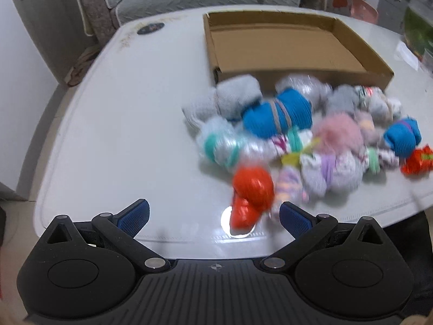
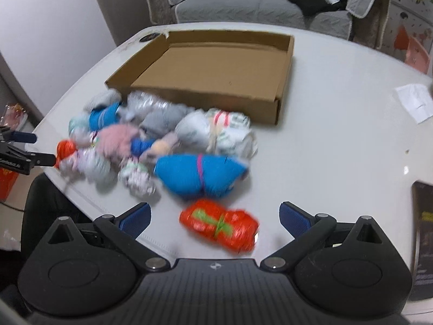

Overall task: Organize objects
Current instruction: 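Grasp a red-orange wrapped packet with each tool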

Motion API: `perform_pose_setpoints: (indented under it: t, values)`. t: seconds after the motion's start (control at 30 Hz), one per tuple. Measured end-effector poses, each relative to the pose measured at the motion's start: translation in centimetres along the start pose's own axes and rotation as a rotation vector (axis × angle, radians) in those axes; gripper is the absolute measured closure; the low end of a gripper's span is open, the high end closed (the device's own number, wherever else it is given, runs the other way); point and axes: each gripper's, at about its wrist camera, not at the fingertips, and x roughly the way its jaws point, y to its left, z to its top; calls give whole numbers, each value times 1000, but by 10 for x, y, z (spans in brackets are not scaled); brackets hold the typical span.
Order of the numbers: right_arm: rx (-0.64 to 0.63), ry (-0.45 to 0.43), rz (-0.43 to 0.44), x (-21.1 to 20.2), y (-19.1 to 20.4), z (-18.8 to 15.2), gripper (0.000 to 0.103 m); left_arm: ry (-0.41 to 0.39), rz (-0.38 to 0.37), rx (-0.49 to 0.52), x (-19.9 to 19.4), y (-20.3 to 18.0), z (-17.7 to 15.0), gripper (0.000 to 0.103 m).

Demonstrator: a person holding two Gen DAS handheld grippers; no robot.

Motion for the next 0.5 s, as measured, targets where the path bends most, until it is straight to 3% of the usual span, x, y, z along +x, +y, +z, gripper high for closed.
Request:
perform_pose_setpoints:
  t: [0.07,0.2,0.5]
  values:
    - [-20,-3,14,6,3,-7,3,6,-2,7,9,-3,-2,1]
    - [-95,-2,-26,19,13,-17,15,-25,23,6,21,-5,0,0]
    - [-113,-9,-59,31,5,-25,33,-40,-32,-19,39,1,-5,1]
